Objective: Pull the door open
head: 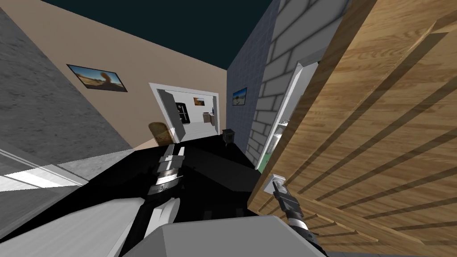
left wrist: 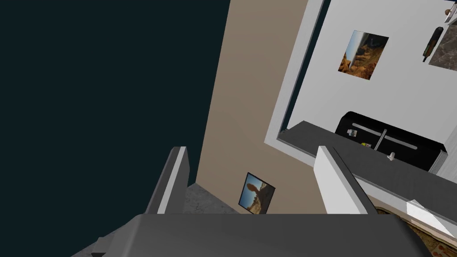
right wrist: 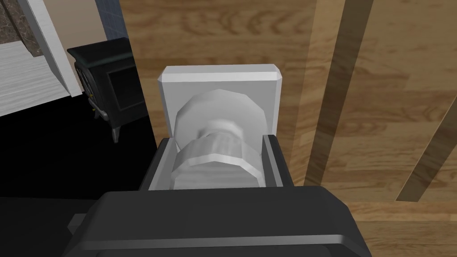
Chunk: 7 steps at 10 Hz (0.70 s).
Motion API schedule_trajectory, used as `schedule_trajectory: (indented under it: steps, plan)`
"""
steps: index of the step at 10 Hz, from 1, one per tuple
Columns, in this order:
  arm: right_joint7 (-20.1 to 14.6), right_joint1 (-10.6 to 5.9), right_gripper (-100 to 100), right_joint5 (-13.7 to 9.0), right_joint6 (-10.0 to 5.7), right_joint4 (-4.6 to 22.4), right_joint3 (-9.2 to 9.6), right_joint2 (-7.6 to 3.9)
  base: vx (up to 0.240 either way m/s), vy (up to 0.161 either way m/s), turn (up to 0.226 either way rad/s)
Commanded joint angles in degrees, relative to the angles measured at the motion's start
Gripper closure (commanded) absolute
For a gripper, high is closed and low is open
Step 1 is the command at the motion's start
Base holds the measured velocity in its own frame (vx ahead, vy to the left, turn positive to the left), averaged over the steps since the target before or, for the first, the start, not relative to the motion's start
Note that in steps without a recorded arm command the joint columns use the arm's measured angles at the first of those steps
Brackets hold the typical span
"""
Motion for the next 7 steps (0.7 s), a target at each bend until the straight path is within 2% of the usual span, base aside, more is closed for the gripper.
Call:
schedule_trajectory:
  steps: [1,2,3,5,7]
  plan:
    - [-0.27,1.76,100,0.1,-1.23,-0.87,0.36,-0.14,-0.11,-0.003,0.128]
    - [-0.05,1.07,100,0.03,-0.61,-0.58,0.18,-0.06,-0.049,-0.001,0.029]
    - [-0.26,1.64,100,0.15,-1.11,-0.56,0.44,-0.17,-0.033,-0.004,0.19]
    - [-0.75,2.62,100,0.4,-2.25,-0.55,0.78,-0.41,-0.094,-0.012,0.299]
    - [-1.39,3.91,100,0.73,-3.75,-0.54,1.22,-0.73,-0.169,-0.012,0.292]
